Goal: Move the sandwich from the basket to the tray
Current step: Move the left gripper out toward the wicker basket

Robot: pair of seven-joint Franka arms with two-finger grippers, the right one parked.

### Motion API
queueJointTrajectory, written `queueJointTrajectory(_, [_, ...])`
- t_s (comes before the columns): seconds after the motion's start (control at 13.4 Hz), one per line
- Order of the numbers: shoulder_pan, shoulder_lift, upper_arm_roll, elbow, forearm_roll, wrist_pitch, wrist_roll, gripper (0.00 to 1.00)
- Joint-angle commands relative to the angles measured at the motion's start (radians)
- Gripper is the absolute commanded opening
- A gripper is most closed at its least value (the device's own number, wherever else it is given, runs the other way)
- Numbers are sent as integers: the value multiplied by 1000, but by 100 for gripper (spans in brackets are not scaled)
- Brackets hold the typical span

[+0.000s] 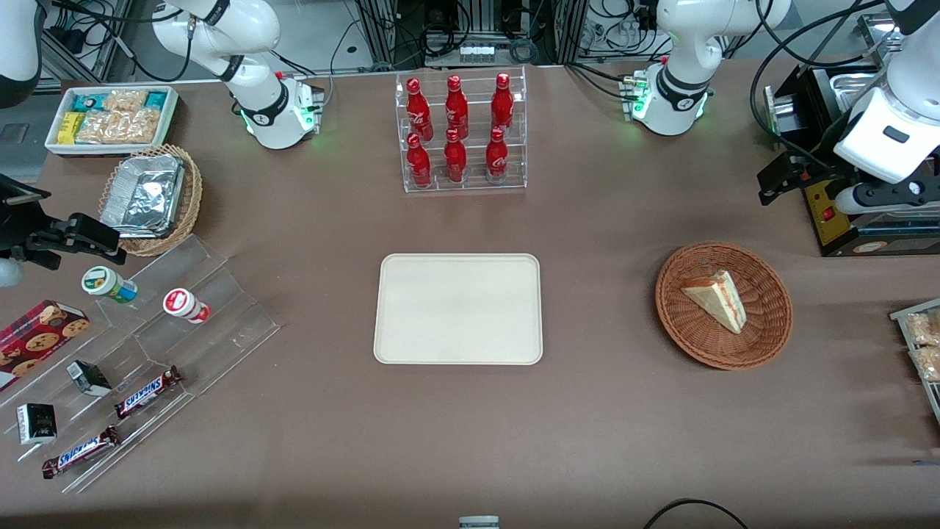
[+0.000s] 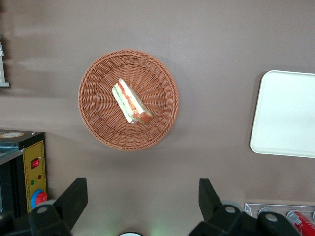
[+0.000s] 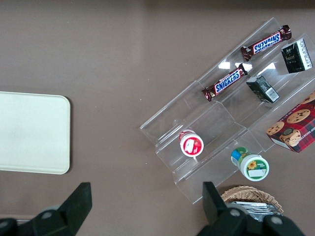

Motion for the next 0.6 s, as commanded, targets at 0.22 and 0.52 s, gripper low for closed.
queueJointTrajectory(0.22, [-19, -1, 1, 6, 16, -30, -48, 100])
queueJointTrajectory(0.52, [-3, 26, 8, 11, 14, -15, -83, 100])
